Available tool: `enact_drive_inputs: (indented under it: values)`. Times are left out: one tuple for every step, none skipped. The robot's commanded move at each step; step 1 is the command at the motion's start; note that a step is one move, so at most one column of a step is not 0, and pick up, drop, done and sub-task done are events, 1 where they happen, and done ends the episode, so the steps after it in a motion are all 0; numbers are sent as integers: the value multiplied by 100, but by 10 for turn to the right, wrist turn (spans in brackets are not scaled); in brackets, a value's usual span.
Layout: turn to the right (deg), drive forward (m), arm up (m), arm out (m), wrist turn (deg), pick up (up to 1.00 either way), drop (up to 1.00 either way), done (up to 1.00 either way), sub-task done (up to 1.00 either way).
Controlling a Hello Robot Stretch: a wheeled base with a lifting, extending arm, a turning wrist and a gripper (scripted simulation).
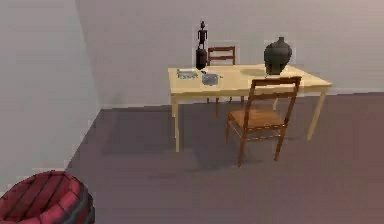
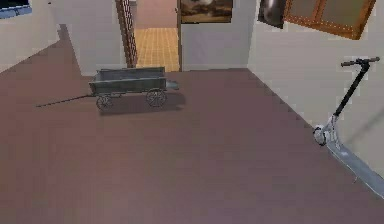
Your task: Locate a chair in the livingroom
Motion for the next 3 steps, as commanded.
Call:
enact_drive_inputs:
  values:
    - [0, 85, 0, 0, 0, 0, 0, 0, 0]
    - [330, 0, 0, 0, 0, 0, 0, 0, 0]
    - [0, 0, 0, 0, 0, 0, 0, 100, 0]
